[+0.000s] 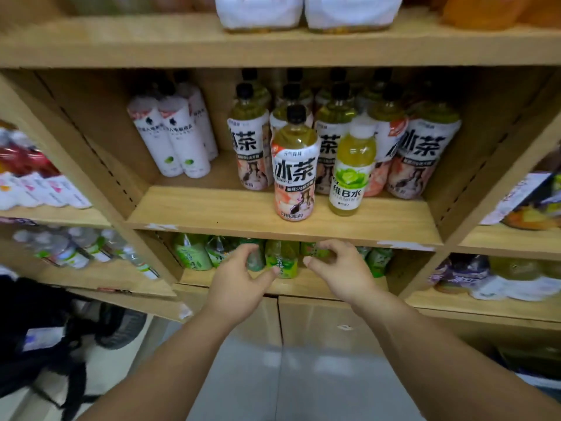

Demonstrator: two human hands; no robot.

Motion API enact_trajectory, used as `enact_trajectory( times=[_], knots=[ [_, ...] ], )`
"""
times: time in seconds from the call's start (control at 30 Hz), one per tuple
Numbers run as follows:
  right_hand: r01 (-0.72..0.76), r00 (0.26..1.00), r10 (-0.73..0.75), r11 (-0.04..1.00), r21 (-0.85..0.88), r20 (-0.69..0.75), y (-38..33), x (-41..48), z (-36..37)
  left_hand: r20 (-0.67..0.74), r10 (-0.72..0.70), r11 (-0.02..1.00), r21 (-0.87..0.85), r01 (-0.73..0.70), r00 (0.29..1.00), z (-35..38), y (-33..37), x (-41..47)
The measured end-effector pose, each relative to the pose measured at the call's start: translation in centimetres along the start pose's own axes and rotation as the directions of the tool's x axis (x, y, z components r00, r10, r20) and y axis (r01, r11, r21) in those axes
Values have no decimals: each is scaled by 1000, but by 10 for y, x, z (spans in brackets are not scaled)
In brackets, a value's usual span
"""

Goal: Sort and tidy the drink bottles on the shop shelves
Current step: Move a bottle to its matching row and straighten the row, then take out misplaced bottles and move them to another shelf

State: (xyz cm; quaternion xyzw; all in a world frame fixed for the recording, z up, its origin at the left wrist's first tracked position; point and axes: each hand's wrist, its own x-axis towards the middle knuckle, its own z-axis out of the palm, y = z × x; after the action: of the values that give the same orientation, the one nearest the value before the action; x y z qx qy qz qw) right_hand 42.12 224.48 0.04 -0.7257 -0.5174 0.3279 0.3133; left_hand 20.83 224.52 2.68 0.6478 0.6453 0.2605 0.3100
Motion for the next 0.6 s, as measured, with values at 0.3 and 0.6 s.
enact_trajectory(
  times=[0.3, 0.6],
  knots=[
    [86, 994, -86, 996, 3, -67, -46, -87, -141, 56, 112, 991, 70, -116, 992, -50, 125, -47],
    [148, 943, -147, 989, -21, -300, -70, -122, -266, -2, 434, 898, 85, -432, 901, -39, 249, -67]
  ],
)
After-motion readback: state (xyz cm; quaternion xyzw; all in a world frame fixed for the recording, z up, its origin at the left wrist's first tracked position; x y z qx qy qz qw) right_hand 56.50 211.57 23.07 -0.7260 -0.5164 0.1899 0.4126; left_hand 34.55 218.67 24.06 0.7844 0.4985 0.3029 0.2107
